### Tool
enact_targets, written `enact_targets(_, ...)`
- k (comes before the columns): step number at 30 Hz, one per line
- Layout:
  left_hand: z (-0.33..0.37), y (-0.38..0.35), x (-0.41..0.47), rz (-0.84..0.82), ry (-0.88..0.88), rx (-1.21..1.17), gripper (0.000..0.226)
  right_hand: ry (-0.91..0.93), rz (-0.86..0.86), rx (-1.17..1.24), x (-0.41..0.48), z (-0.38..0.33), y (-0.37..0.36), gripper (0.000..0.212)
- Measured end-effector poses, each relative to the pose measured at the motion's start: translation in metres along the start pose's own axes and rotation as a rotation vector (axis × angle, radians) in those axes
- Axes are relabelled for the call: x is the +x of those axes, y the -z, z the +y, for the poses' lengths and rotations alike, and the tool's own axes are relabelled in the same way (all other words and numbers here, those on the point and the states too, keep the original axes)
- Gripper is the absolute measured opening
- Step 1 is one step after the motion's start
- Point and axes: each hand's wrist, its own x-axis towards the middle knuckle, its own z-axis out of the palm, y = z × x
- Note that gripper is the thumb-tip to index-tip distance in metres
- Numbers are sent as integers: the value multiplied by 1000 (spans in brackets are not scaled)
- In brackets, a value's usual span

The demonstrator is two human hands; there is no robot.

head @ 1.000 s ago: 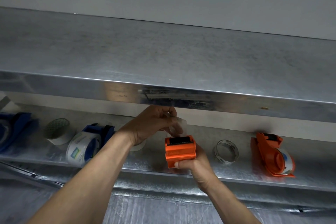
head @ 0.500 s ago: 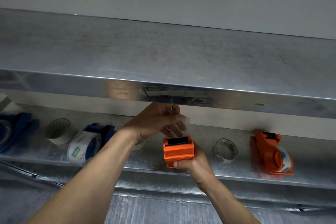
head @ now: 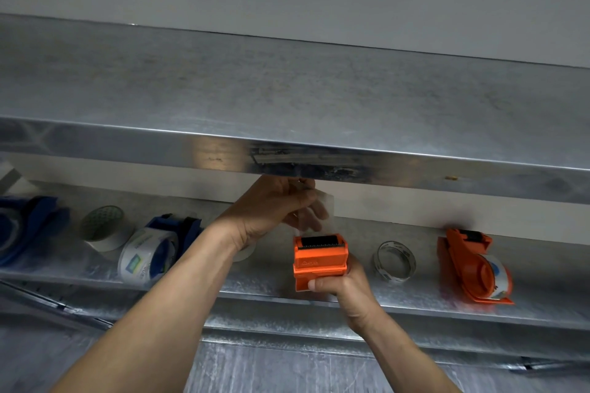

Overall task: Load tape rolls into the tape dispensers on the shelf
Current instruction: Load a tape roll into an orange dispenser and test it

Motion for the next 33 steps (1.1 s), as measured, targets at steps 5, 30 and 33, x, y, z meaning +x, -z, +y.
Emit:
enact_targets(5, 2, 0, -1, 15, 22, 10, 24, -12, -32, -26, -1, -2, 3, 58)
enact_targets(30, 9, -4, 3, 106, 18, 145, 21, -78, -102, -111, 6, 0, 5, 56)
enact_targets(33, 7, -1, 5, 133, 16, 127, 21, -76, -122, -119, 8, 1, 8, 60)
